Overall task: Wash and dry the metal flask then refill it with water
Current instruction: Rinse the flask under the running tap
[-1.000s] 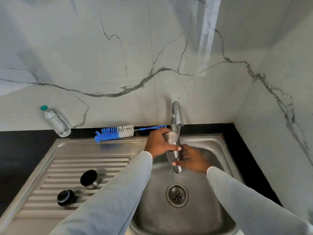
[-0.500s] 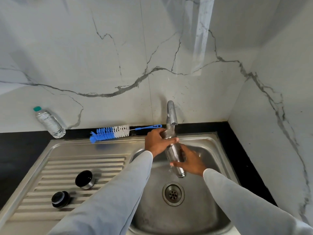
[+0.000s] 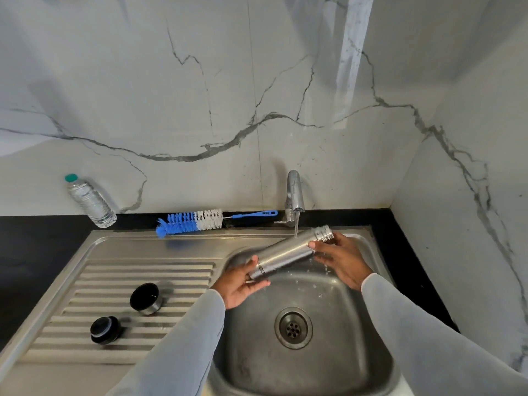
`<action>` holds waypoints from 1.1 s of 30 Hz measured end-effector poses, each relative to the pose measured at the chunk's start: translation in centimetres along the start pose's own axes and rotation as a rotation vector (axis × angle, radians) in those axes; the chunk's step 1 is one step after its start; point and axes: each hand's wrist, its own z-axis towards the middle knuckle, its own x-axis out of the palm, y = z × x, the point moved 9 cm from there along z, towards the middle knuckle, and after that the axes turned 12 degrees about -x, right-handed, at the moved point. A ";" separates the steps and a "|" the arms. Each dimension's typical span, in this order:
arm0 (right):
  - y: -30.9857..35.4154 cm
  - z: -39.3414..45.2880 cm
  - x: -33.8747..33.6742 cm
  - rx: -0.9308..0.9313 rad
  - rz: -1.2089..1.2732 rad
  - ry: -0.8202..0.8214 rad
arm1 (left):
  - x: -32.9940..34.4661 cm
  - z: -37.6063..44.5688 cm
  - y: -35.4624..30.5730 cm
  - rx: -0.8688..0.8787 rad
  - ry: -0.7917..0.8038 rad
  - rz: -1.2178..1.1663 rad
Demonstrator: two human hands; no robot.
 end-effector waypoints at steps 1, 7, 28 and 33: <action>0.2 0.1 0.9 -0.003 0.043 0.006 | -0.5 0.4 1.0 -0.051 0.017 -0.007; 0.6 1.3 4.1 -0.061 -0.155 0.056 | -1.2 2.4 4.6 -0.121 0.018 0.048; 0.8 0.5 5.0 -0.190 -0.744 0.116 | 9.1 -0.2 -1.2 0.638 -0.239 1.040; 0.9 1.0 5.4 -0.221 -0.777 0.108 | 8.4 0.1 -1.5 0.617 -0.235 1.005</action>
